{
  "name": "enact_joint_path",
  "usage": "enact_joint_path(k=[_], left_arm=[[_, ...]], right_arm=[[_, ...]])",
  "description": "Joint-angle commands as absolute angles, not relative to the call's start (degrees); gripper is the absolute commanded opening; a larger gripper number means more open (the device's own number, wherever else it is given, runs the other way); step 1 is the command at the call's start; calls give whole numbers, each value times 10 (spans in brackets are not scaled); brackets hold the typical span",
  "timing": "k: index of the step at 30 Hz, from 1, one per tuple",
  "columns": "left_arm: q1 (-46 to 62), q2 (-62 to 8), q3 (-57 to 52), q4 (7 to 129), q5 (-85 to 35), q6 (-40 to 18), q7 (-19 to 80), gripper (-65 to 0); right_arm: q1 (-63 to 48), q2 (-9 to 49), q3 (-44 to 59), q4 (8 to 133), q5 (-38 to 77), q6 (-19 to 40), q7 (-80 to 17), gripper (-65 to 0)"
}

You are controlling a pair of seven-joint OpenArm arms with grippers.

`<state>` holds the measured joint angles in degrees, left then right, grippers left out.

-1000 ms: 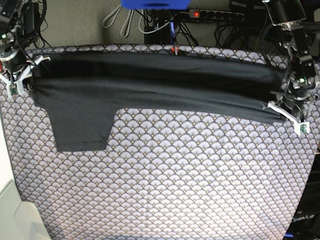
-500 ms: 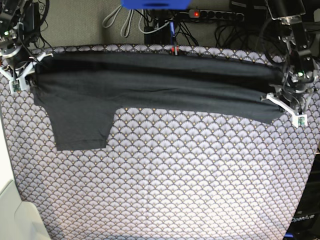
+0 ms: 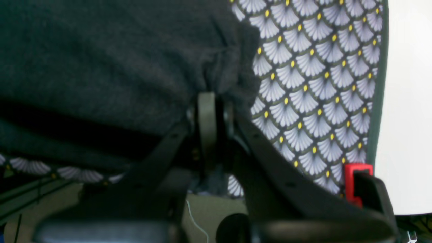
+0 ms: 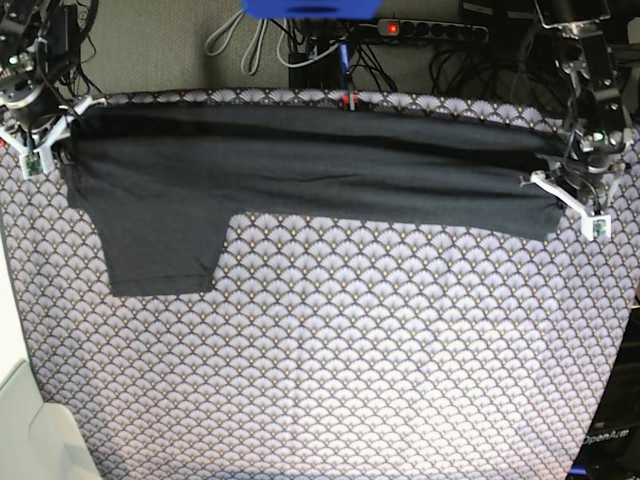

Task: Fold the T-shirt properly
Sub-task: 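Hold the folded strip with both grippers, smoothing it flat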

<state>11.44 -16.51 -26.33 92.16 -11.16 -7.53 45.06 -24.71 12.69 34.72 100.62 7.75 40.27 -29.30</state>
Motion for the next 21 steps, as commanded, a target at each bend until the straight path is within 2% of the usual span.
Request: enact_joint_path(k=[1,21], left_arm=[[109,-175,-268,934,-110,-73,440,-645],[121,-180,-269,935,-110,-73,440,-645]], right_arm=[[-248,137,353,1015,80,400,-280,-650],[-261,137,355,1013,79,400,-280,-650]])
